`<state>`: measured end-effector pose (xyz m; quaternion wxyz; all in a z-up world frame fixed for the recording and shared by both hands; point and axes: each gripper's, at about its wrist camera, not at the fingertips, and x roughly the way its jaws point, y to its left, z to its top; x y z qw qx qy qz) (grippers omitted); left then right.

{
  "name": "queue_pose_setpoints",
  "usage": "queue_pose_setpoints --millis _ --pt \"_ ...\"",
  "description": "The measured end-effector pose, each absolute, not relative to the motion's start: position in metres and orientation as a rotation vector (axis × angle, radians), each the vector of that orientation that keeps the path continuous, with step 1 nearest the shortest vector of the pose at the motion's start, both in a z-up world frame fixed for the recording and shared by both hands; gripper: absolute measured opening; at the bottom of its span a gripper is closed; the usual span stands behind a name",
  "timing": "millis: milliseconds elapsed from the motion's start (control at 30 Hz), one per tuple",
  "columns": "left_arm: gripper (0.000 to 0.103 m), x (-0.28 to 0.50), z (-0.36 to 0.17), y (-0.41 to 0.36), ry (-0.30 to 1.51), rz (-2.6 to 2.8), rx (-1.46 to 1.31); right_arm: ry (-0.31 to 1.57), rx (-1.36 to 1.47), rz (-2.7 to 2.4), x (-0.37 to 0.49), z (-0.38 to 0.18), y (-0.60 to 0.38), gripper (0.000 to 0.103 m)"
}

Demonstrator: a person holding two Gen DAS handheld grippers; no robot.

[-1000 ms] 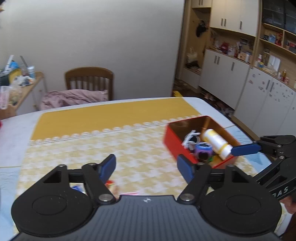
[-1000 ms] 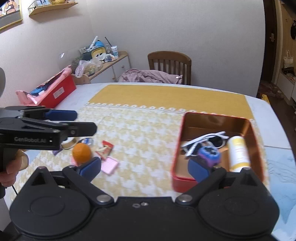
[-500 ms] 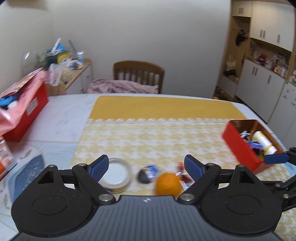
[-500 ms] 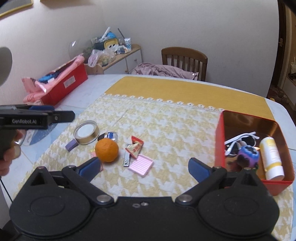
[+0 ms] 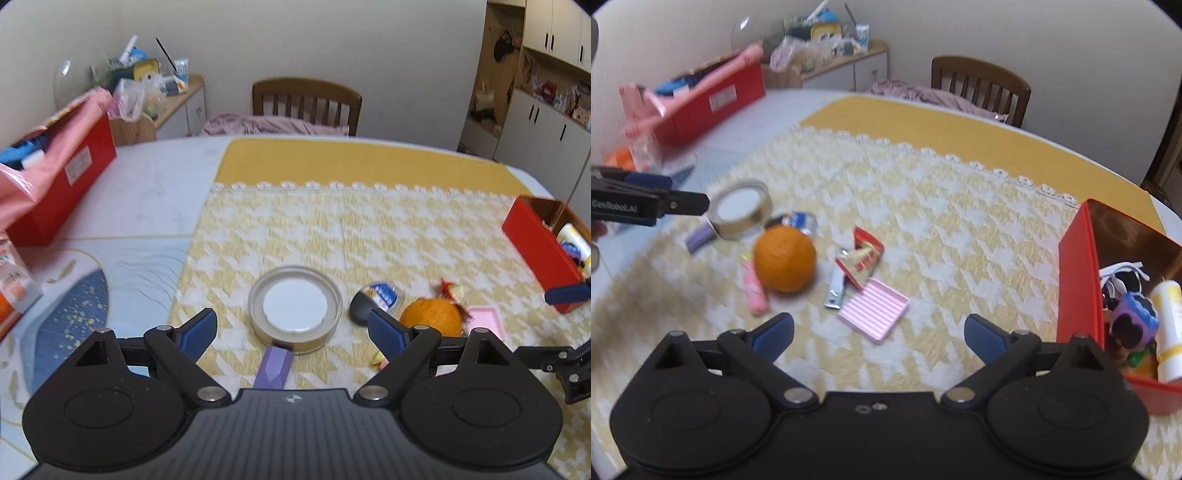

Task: Organize rigid objects
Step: 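Move the left tool to the round tin lid and the right tool to the pink soap dish, then grasp the tin lid with the left tool while the right tool grasps the pink soap dish, lift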

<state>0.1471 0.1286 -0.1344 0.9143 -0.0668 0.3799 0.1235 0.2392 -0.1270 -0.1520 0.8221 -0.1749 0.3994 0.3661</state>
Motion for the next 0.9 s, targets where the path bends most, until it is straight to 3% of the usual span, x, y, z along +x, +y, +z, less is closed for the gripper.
queue_pose_setpoints --millis 667,900 --pt "0.089 0.197 -0.176 0.142 0.866 0.258 -0.118 0.878 -0.546 0.982 0.272 -0.181 -0.103 0.075" --pt "0.088 0.204 -0.179 0.143 0.862 0.246 -0.104 0.864 -0.554 1.021 0.275 -0.180 -0.101 0.061"
